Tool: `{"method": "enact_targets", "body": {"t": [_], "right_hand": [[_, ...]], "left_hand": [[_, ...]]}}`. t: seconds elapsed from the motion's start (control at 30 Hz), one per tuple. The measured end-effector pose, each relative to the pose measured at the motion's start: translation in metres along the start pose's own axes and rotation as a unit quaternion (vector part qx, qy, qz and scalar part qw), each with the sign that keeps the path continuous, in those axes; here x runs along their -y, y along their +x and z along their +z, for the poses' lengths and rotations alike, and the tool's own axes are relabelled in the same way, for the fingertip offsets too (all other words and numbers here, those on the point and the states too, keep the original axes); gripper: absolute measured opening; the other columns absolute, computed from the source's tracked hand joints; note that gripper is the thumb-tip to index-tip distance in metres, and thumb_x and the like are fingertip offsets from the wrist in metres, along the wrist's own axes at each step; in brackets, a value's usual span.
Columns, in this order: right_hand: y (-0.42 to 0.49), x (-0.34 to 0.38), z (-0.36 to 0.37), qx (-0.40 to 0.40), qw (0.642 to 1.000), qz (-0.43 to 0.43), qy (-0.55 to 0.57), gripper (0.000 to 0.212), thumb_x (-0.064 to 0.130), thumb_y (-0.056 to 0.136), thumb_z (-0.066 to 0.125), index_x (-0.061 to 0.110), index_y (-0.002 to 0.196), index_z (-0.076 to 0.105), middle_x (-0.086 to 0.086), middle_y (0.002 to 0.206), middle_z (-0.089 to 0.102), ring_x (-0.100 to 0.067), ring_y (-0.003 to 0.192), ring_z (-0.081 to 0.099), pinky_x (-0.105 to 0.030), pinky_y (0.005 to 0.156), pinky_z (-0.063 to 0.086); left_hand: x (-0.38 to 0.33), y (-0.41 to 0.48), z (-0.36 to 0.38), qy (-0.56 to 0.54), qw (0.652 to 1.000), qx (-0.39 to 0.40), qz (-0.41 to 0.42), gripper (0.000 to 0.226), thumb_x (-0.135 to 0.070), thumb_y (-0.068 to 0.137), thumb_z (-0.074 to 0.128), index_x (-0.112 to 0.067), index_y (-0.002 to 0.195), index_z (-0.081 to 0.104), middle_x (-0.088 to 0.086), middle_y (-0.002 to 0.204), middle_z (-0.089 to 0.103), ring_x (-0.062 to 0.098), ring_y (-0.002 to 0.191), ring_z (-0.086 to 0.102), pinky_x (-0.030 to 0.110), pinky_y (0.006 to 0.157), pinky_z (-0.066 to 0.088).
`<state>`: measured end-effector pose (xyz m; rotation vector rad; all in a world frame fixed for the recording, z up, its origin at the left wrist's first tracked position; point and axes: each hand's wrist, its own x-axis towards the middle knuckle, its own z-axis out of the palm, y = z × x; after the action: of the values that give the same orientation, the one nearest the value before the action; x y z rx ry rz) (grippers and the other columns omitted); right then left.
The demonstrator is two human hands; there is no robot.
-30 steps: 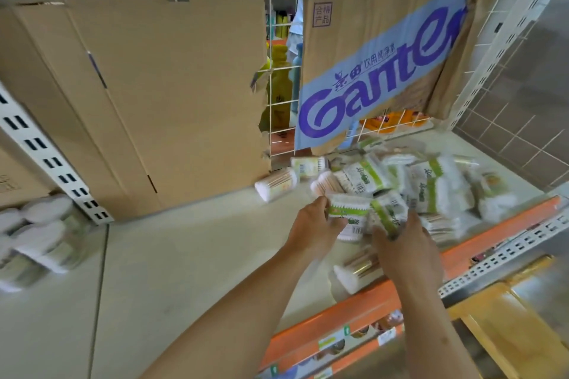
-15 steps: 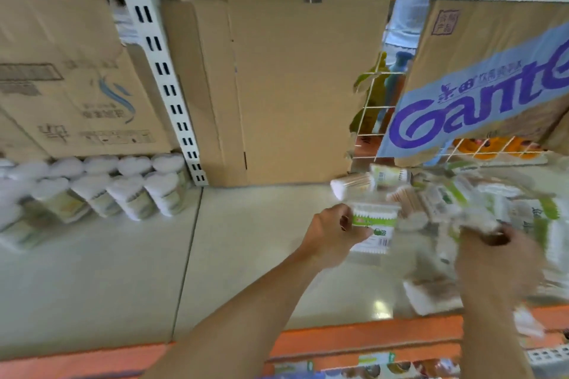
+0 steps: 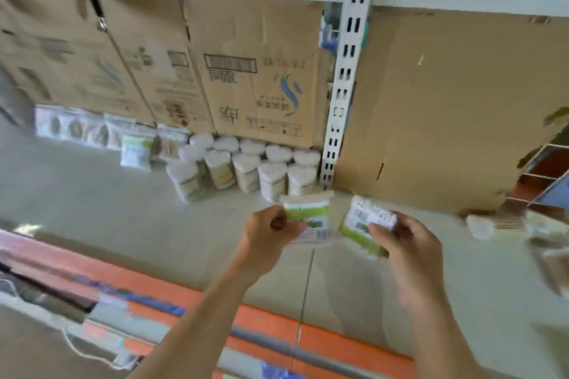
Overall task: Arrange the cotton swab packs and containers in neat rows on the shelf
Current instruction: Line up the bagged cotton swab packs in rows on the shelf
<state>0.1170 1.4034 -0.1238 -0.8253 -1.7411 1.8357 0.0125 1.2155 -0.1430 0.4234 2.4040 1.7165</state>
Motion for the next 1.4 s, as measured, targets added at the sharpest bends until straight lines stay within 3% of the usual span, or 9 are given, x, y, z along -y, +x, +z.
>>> {"method": "enact_targets", "body": {"t": [0.13, 0.47, 0.6, 0.7, 0.9, 1.03, 1.13, 1.23, 1.4], "right_hand": [[-0.018, 0.002, 0.07, 0.07, 0.998, -0.002, -0.003, 0.02, -0.006, 0.08, 0.068, 0.007, 0.094, 0.067, 0.005, 0.07, 0.073, -0.002, 0.06, 0.065, -0.013, 0.053, 0.048], [-0.064, 0.017, 0.258, 0.178, 0.983, -0.019, -0.046, 0.018, -0.001, 0.079, 0.072, 0.011, 0.093, 0.07, -0.008, 0.081, 0.074, -0.016, 0.074, 0.069, -0.026, 0.067, 0.052], [-0.078, 0.004, 0.329, 0.16, 0.978, -0.06, -0.121, 0.016, 0.008, 0.077, 0.074, 0.02, 0.087, 0.069, 0.001, 0.075, 0.072, -0.018, 0.073, 0.067, -0.034, 0.067, 0.052], [-0.082, -0.004, 0.372, 0.141, 0.968, -0.099, -0.183, 0.016, 0.015, 0.077, 0.074, 0.024, 0.088, 0.065, 0.006, 0.073, 0.067, -0.008, 0.067, 0.061, -0.026, 0.063, 0.047], [-0.069, 0.002, 0.422, 0.129, 0.944, -0.12, -0.278, 0.027, 0.017, 0.085, 0.066, 0.026, 0.108, 0.055, 0.008, 0.089, 0.065, -0.008, 0.079, 0.061, -0.019, 0.065, 0.043], [-0.056, 0.011, 0.44, 0.111, 0.915, -0.146, -0.36, 0.03, 0.016, 0.09, 0.062, 0.02, 0.118, 0.053, 0.006, 0.088, 0.06, -0.014, 0.08, 0.059, -0.026, 0.068, 0.045], [-0.045, 0.019, 0.45, 0.122, 0.886, -0.155, -0.42, 0.033, 0.016, 0.092, 0.059, 0.021, 0.125, 0.052, 0.0, 0.107, 0.063, -0.017, 0.092, 0.061, -0.028, 0.075, 0.048], [-0.034, 0.023, 0.457, 0.131, 0.859, -0.166, -0.466, 0.034, 0.013, 0.092, 0.06, 0.018, 0.125, 0.053, 0.001, 0.123, 0.058, -0.017, 0.103, 0.058, -0.022, 0.076, 0.042], [-0.022, 0.025, 0.464, 0.126, 0.823, -0.156, -0.532, 0.028, 0.008, 0.091, 0.059, 0.017, 0.116, 0.053, -0.002, 0.118, 0.055, -0.02, 0.092, 0.057, -0.027, 0.067, 0.04]], "left_hand": [[0.03, 0.004, -0.069, -0.057, 0.998, -0.027, -0.019, 0.048, -0.049, 0.059, 0.068, -0.003, 0.069, 0.057, -0.007, 0.054, 0.04, 0.012, 0.057, 0.036, 0.034, 0.057, 0.029], [0.101, 0.03, -0.256, -0.028, 0.999, -0.03, -0.005, 0.046, -0.05, 0.06, 0.065, -0.006, 0.067, 0.057, -0.008, 0.056, 0.037, 0.01, 0.058, 0.033, 0.03, 0.057, 0.027], [0.12, 0.044, -0.317, -0.009, 0.998, -0.057, -0.013, 0.042, -0.048, 0.058, 0.066, -0.007, 0.07, 0.062, -0.007, 0.055, 0.043, 0.005, 0.054, 0.036, 0.025, 0.051, 0.028], [0.135, 0.062, -0.351, 0.022, 0.996, -0.079, -0.023, 0.045, -0.048, 0.058, 0.065, -0.005, 0.073, 0.064, -0.006, 0.056, 0.045, 0.006, 0.054, 0.037, 0.026, 0.052, 0.028], [0.156, 0.098, -0.385, 0.037, 0.994, -0.105, -0.025, 0.036, -0.037, 0.063, 0.064, -0.002, 0.072, 0.064, -0.005, 0.052, 0.044, 0.004, 0.047, 0.033, 0.021, 0.044, 0.024], [0.164, 0.118, -0.398, 0.043, 0.995, -0.083, -0.032, 0.026, -0.028, 0.073, 0.074, -0.006, 0.068, 0.061, -0.007, 0.05, 0.043, 0.003, 0.045, 0.031, 0.021, 0.043, 0.023], [0.169, 0.138, -0.406, 0.075, 0.994, -0.076, -0.038, 0.03, -0.033, 0.074, 0.07, -0.013, 0.06, 0.053, -0.007, 0.051, 0.04, 0.011, 0.051, 0.034, 0.029, 0.05, 0.026], [0.169, 0.157, -0.41, 0.08, 0.994, -0.068, -0.04, 0.037, -0.026, 0.078, 0.071, -0.02, 0.053, 0.044, -0.007, 0.05, 0.037, 0.013, 0.051, 0.033, 0.03, 0.052, 0.025], [0.167, 0.179, -0.407, 0.116, 0.99, -0.07, -0.044, 0.035, -0.016, 0.084, 0.067, -0.019, 0.058, 0.045, -0.002, 0.055, 0.046, 0.015, 0.054, 0.041, 0.028, 0.05, 0.028]]}}
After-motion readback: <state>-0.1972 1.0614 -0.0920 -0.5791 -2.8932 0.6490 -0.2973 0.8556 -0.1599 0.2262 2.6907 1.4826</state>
